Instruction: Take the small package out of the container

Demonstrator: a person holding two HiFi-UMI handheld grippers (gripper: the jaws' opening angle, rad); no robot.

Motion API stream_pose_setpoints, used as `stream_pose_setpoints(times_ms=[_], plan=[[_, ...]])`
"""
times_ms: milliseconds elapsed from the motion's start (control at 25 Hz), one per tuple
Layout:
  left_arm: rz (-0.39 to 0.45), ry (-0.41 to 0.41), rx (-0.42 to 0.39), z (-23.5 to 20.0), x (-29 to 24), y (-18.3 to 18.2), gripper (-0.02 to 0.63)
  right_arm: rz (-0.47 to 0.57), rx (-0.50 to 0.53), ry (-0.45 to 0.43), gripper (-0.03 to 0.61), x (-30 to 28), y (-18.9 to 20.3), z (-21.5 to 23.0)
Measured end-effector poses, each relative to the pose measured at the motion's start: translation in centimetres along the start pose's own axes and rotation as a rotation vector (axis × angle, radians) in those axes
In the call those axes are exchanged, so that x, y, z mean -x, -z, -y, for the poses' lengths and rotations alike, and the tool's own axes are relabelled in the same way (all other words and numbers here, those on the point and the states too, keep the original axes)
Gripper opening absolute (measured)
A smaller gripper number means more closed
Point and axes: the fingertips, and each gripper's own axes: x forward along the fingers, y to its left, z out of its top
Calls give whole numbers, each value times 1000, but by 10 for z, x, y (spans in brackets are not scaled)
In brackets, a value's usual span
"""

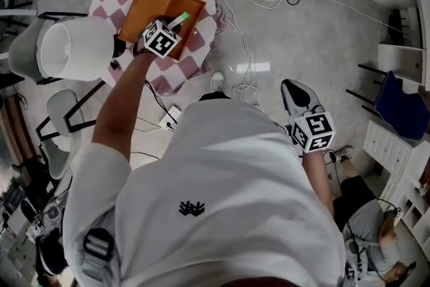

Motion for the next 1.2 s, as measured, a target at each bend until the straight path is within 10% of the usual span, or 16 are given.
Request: stream_pose_setpoints(times_ms=[800,1200], plan=[[146,-123,202,21,66,-31,153,59,32,-45,18,48,28,17],[273,-139,316,102,123,-68,153,92,71,-102,18,96,58,29]])
